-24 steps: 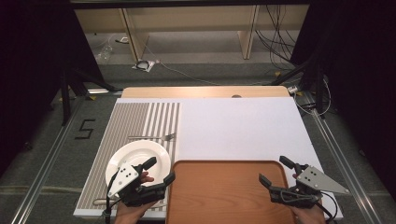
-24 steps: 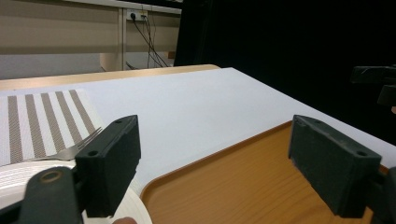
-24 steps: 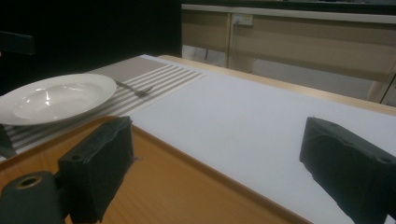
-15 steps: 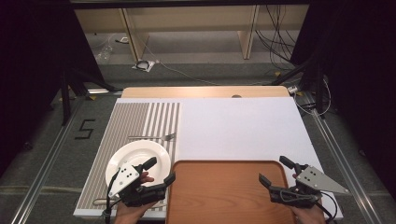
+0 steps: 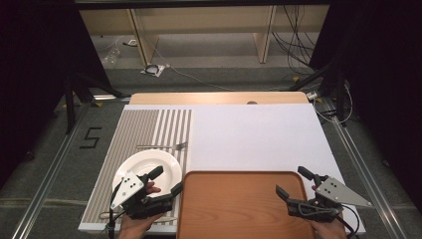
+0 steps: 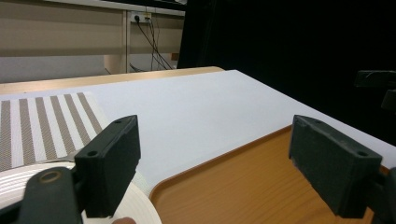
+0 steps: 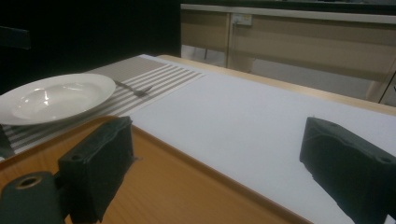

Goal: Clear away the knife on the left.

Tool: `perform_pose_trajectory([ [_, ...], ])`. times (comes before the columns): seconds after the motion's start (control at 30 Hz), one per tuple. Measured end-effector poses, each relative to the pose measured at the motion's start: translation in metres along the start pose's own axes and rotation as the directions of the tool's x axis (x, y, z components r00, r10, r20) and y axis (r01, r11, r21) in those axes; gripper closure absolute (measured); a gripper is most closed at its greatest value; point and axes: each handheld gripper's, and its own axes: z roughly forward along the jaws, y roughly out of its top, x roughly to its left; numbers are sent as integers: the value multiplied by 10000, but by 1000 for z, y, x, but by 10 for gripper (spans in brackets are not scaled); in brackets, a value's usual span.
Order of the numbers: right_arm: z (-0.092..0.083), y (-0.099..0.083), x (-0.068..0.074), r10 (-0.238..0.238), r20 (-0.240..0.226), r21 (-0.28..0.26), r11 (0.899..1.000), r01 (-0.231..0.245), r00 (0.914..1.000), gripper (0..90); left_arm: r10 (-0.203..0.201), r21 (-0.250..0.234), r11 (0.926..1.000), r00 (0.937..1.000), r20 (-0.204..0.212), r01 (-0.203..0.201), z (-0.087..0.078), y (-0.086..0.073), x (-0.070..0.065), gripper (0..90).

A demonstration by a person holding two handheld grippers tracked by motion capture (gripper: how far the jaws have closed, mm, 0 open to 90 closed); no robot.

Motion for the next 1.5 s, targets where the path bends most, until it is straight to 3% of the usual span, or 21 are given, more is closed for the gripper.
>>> perform_pose_trajectory([
  [0.23,0,0,0,-12,-20,-7,10000,12,10000,107,224,179,9996,9997,64,-226,-3,3,1,167],
  [0.3,0,0,0,-4,-27,-19,10000,4,10000,107,459,335,9984,9989,55,-461,-5,5,1,167],
  [0.47,0,0,0,0,-58,-21,10000,0,10000,107,810,748,9939,9967,81,-814,-9,9,1,168],
  [0.8,0,0,1,-27,-99,15,10000,27,9999,107,973,1726,9798,9949,271,-1006,-12,13,6,169],
  [0.93,0,0,1,-17,-124,47,10000,18,9999,107,1238,2345,9638,9919,266,-1266,-15,16,8,176],
  [1.1,0,0,1,-23,-144,65,10000,24,9999,107,1248,2983,9460,9919,253,-1266,-18,18,16,181],
  [1.17,0,0,1,-40,-153,82,10000,42,9999,107,1476,3291,9327,9887,253,-1477,-19,19,18,182],
  [1.23,0,0,1,-32,-165,69,10000,33,9999,108,1987,3760,9068,9799,170,-1904,-19,21,19,183],
  [1.3,1,0,1,-53,-170,108,9999,55,9998,108,2112,4169,8867,9773,194,-1999,-20,23,22,181],
  [1.37,1,-1,1,-62,-184,112,9999,64,9998,108,2267,4363,8743,9737,206,-2128,-21,23,23,179],
  [1.5,1,-1,1,-78,-192,79,9999,80,9998,109,2369,4590,8603,9712,259,-2220,-23,22,25,182],
])
